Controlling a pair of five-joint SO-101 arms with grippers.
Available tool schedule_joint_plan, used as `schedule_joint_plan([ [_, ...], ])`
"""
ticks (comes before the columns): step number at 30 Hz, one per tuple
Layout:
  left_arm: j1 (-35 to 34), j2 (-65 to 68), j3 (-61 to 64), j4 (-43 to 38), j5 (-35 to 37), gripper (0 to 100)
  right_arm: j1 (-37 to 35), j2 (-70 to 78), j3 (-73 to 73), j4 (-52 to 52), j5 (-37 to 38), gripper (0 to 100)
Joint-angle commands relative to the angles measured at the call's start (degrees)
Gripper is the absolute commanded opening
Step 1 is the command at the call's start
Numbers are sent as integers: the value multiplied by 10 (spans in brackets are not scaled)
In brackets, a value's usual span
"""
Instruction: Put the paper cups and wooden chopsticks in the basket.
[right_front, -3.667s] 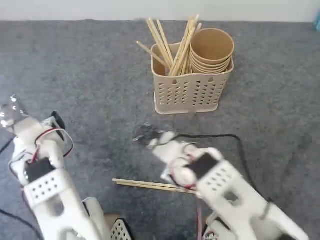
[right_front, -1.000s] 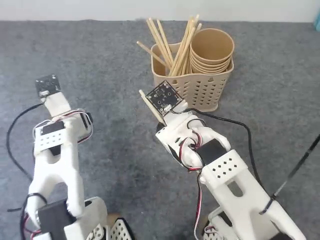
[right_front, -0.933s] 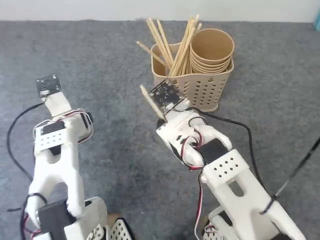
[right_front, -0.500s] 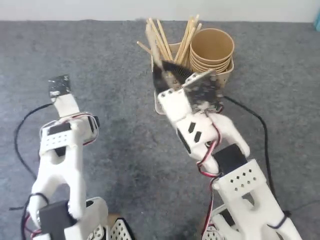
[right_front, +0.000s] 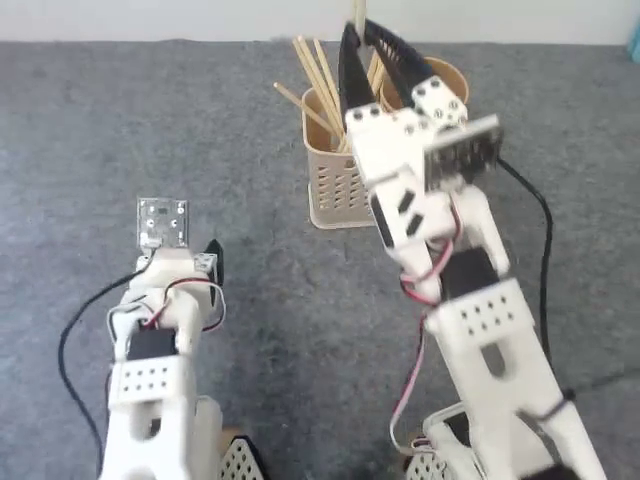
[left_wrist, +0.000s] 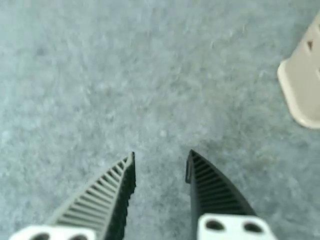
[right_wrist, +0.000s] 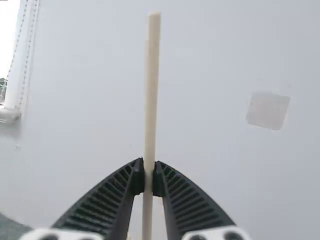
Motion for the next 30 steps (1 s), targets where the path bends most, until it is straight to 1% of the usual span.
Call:
schedule_joint_plan([
  [1,5,-76,15,-14,-3,127,18,61,-63,-12,-39,9],
  [5,5,-127,36,-13,-2,6,32,115,-74,-11,-77,9],
  [8,5,-152,49,-13,-2,12,32,133,-70,-6,-107,9],
  [11,7,-174,59,-13,-2,12,29,135,-47,-6,-115,15],
  [12,13,-181,63,-13,-2,12,29,135,-39,-6,-115,33],
  [16,23,-209,80,-13,-2,12,28,134,-25,-3,-115,158],
  [18,23,-222,86,-13,-2,12,29,129,-31,19,-115,166],
  [21,23,-240,95,-13,-2,12,29,86,-36,73,-116,145],
  [24,24,-251,97,-13,4,12,27,13,-37,160,-117,117],
  [27,24,-255,104,-18,46,12,19,-72,-35,274,-117,52],
  [29,24,-255,109,-38,63,12,19,-125,-34,347,-117,4],
  [30,24,-255,114,-47,69,12,22,-151,-34,382,-117,7],
])
